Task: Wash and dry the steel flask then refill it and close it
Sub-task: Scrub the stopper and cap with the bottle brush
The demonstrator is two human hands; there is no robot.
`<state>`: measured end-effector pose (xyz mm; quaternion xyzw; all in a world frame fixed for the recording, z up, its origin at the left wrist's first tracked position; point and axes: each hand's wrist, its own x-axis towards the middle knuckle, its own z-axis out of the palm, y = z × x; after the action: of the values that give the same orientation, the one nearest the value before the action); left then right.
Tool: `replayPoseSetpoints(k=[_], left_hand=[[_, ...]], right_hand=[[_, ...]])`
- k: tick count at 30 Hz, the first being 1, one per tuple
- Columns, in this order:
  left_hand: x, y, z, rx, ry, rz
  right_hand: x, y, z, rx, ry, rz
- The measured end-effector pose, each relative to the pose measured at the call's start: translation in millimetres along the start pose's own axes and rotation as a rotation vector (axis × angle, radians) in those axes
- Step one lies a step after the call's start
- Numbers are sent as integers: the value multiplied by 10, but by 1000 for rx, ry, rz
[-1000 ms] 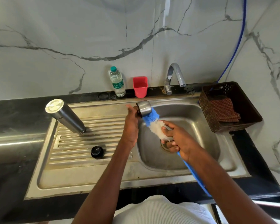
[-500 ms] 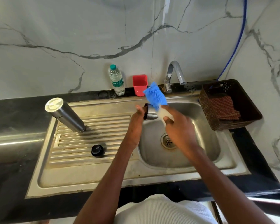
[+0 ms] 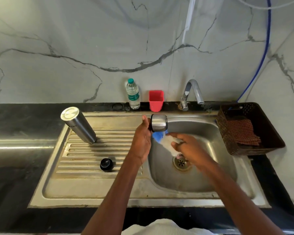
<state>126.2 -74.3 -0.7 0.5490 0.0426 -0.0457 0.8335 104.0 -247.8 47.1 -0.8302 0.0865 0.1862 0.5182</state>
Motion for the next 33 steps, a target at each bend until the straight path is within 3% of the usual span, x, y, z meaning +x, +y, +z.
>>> replayPoseSetpoints(k=[2,4,8,10,13,16,21,28,33], left_hand=[[12,26,-24,120,38,33],[-16,23,-81,268,68,93],[-100,-110,-194,722,78,177],[-119,-167,-224,831,93,142],[-171,-128,-257,609,147,114],[-227,-43,-379,324,336,45],[-382,2,-1005,218,585,-18],[-601,139,-1778,38,730,-45],[-607,158,-2165,26,686,-137]], right_hand=[[-51,63,31,286,-52,150],[-118,135,60,423,-90,199],[-267,209,154,420,-88,186],[-307,292,215,394,-78,181],[-299,426,344,255,-54,177],[-262,502,470,103,-45,172],[-250,409,722,46,-95,134],[-216,103,1178,68,-178,61],[-141,-10,1425,159,-207,127]])
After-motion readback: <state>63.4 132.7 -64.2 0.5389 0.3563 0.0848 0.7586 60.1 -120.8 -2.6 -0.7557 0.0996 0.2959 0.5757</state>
